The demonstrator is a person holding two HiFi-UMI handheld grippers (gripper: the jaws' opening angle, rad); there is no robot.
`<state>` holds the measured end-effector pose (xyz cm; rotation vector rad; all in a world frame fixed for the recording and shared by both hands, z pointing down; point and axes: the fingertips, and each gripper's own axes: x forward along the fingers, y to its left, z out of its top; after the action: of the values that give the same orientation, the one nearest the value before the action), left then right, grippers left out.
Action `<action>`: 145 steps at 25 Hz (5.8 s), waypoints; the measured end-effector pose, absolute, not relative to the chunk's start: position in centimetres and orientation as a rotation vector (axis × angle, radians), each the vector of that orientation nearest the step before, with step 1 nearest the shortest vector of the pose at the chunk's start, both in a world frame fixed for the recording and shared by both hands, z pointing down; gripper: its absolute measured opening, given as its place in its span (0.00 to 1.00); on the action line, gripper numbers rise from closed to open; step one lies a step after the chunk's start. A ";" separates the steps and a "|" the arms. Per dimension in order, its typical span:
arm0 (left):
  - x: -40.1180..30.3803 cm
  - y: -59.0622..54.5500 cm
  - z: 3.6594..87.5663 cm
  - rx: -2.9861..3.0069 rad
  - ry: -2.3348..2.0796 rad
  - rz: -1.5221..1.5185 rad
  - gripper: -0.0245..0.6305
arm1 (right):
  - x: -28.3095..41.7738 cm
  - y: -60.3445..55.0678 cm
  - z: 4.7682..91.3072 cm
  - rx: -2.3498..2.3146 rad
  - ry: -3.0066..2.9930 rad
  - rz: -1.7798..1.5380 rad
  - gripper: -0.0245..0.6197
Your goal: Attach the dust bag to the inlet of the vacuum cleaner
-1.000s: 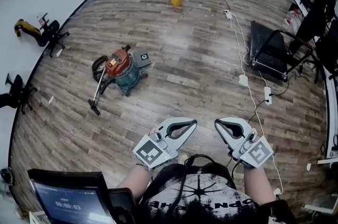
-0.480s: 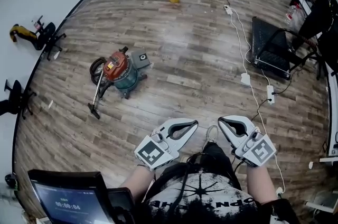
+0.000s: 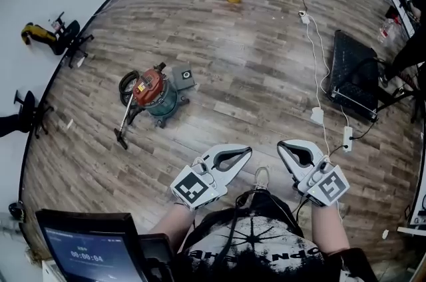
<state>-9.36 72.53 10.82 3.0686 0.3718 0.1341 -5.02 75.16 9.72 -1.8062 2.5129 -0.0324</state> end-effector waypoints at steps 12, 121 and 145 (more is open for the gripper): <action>1.7 68.1 10.4 3.075 0.172 0.175 0.04 | 6.5 71.7 9.2 -1.690 2.558 0.031 0.05; 7.9 -24.0 14.8 2.630 -1.592 0.146 0.04 | 11.4 -26.0 10.5 0.176 3.108 0.037 0.05; 6.7 -31.6 17.4 1.963 -2.238 -0.118 0.04 | 8.6 -35.1 16.2 1.112 3.029 -0.074 0.05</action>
<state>6.72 -31.59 17.44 1.9630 -2.2378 -0.1177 8.63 -35.12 16.18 1.1124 3.0290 -0.0738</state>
